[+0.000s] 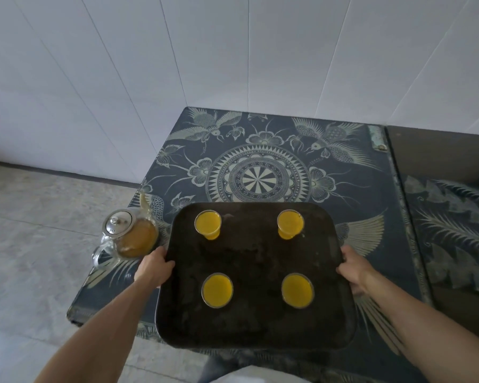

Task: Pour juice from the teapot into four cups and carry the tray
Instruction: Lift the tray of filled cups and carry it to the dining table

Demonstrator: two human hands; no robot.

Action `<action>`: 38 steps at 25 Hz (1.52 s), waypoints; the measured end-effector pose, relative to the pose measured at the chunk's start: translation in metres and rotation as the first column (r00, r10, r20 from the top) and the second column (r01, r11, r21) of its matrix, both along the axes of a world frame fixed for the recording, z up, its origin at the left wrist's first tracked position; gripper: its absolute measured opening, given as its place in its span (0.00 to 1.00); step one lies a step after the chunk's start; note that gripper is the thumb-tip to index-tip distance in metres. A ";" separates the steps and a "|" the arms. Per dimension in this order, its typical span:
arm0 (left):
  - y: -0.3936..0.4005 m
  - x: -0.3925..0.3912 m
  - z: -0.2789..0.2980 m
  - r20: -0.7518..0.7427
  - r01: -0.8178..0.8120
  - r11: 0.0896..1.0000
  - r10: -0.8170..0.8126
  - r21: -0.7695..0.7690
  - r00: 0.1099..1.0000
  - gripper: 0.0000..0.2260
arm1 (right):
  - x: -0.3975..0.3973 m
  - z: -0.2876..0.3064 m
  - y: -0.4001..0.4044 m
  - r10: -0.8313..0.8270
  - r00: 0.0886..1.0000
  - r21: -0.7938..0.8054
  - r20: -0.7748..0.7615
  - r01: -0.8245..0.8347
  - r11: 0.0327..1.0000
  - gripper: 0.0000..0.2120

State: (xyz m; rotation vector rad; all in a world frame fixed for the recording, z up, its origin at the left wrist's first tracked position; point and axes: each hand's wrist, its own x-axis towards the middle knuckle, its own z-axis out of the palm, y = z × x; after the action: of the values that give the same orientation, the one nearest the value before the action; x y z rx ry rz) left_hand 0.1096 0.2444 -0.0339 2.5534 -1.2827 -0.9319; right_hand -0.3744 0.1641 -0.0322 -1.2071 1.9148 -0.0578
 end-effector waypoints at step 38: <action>0.434 0.081 0.023 -0.119 -0.682 0.728 0.673 -0.072 0.730 0.05 | 0.250 0.040 0.133 0.652 0.758 -0.005 -0.033 -0.652 0.758 0.19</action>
State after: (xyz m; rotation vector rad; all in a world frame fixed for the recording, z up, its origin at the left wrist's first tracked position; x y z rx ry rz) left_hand 0.1902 0.6789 -0.0108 2.5318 -0.2741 -0.7519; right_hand -0.1239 0.2975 0.0082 -1.8351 1.4119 0.3228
